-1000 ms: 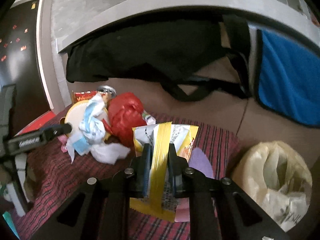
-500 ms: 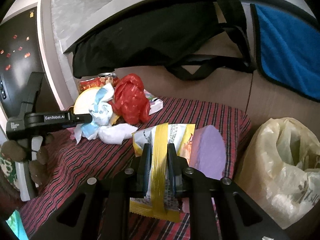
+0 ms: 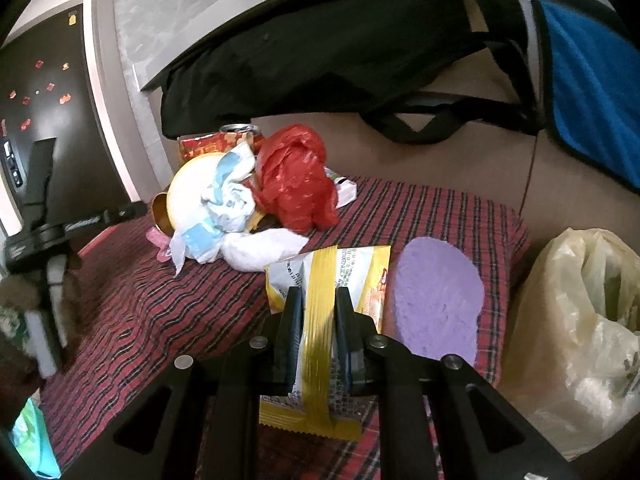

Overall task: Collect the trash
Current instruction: 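Grasp the red paper cup with the left tool while the right tool holds the snack bag, then carry the red cup and snack bag over the beige bin with both tools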

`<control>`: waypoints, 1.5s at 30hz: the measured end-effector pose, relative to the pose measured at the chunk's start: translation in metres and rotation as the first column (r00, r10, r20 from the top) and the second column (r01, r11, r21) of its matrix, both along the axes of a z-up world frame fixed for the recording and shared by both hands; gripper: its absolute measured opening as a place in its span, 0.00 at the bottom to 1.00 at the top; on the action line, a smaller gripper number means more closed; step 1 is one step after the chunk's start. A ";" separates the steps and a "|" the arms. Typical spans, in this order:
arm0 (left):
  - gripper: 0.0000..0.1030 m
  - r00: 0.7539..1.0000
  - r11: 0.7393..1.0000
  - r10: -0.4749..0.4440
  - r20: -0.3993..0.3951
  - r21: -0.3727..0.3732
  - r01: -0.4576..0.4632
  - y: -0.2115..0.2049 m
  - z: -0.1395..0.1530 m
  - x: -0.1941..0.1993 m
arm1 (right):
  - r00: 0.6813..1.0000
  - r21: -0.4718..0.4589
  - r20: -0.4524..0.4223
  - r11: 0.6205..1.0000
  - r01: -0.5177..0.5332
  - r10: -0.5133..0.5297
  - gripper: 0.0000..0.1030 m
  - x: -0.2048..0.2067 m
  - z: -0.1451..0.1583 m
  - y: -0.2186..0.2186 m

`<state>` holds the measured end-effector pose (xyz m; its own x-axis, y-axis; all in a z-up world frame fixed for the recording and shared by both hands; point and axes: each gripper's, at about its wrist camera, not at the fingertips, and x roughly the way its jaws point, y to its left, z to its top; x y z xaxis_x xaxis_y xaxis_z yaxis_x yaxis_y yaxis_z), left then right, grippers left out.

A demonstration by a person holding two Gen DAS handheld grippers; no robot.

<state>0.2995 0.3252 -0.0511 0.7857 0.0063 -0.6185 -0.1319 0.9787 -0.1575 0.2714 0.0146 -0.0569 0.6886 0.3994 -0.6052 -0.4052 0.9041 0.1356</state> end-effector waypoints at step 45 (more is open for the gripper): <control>0.04 0.966 0.986 -0.159 0.202 0.074 0.147 -0.172 0.097 -0.069 | 0.944 -0.027 0.299 0.987 0.156 -0.141 0.13 -0.031 0.107 -0.080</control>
